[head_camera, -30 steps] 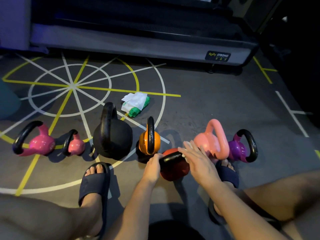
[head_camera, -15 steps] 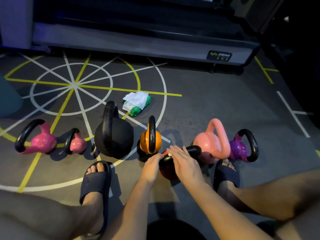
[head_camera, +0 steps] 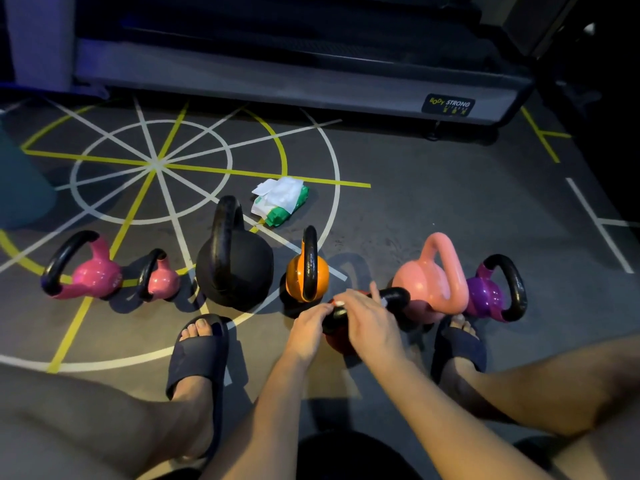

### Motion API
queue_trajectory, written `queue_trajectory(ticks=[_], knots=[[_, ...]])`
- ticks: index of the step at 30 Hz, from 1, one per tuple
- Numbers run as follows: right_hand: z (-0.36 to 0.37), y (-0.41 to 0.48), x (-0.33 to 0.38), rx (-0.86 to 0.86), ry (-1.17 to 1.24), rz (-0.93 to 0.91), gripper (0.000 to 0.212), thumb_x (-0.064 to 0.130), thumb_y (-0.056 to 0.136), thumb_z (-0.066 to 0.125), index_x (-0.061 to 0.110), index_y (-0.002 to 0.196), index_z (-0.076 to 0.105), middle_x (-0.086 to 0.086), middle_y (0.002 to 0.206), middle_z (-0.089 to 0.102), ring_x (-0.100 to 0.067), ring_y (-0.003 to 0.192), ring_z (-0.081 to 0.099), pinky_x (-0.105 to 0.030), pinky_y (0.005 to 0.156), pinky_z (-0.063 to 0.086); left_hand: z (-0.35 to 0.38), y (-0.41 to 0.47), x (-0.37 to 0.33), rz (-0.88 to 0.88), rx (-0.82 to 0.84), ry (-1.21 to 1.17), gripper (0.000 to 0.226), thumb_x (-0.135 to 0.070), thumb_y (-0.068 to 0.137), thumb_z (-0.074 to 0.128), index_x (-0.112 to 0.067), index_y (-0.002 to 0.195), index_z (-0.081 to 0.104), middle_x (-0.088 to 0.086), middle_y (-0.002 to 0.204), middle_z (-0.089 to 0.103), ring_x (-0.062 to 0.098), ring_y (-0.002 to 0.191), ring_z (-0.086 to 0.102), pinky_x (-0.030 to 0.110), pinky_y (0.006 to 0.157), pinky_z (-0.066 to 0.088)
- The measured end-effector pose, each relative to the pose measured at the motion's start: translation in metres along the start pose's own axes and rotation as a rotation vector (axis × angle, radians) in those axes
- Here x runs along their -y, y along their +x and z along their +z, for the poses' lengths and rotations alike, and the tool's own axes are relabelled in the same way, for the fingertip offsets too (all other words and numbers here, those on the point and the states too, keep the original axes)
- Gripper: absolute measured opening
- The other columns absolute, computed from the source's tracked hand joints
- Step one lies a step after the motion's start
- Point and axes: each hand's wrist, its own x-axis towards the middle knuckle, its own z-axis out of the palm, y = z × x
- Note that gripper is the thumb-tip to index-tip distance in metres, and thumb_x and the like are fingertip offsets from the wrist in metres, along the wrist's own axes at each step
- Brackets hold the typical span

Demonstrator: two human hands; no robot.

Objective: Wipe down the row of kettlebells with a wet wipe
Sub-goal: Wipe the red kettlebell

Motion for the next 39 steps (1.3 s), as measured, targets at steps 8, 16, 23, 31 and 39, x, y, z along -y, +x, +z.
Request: queue_trajectory(ticks=[8,16,23,31,39], knots=[[-0.023,0.009,-0.052,-0.018,0.071,0.099,0.028,0.003,0.095,0.050,0.020,0.106,0.069,0.006,0.110,0.071,-0.022,0.110,0.062,-0.054,0.111,0.037,-0.005,0.000,0.002,-0.045,0.009,-0.010,0.031,-0.021,0.105,0.049,-0.012,0.123,0.073,-0.001,0.120,0.073,-0.001,0.110,0.062,0.005,0.080,0.043],[0.030,-0.013,0.005,0.167,-0.020,-0.121,0.039,0.011,0.094,0.047,0.027,0.126,0.063,0.002,0.138,0.062,-0.021,0.142,0.042,-0.048,0.122,0.025,-0.014,-0.009,0.004,0.042,0.008,0.094,0.028,-0.020,0.102,0.051,-0.029,0.112,0.076,-0.008,0.116,0.074,0.010,0.118,0.063,0.031,0.100,0.046],[0.020,-0.012,-0.007,0.019,-0.092,-0.289,0.050,-0.004,0.078,0.076,0.014,0.125,0.067,-0.004,0.136,0.062,-0.016,0.137,0.047,-0.048,0.119,0.031,-0.025,-0.023,0.012,0.099,-0.317,0.244,0.027,-0.029,0.104,0.051,-0.035,0.130,0.060,-0.012,0.118,0.071,0.005,0.114,0.064,0.040,0.106,0.049],[-0.020,-0.001,-0.021,0.170,0.106,0.165,0.045,0.041,0.090,0.065,0.040,0.133,0.054,0.014,0.149,0.048,-0.017,0.149,0.027,-0.041,0.119,0.031,0.031,-0.045,0.001,0.498,-0.264,0.561,0.040,-0.036,0.106,0.048,-0.027,0.145,0.054,-0.016,0.147,0.053,-0.006,0.137,0.043,0.015,0.113,0.033],[-0.070,0.018,-0.078,0.282,0.085,0.342,0.066,0.021,0.090,0.063,0.031,0.151,0.039,-0.010,0.128,0.064,-0.017,0.114,0.062,-0.026,0.099,0.041,0.043,-0.038,0.007,0.393,-0.408,0.423,0.022,-0.025,0.103,0.057,-0.026,0.123,0.065,-0.010,0.119,0.071,0.003,0.112,0.064,0.030,0.096,0.054]])
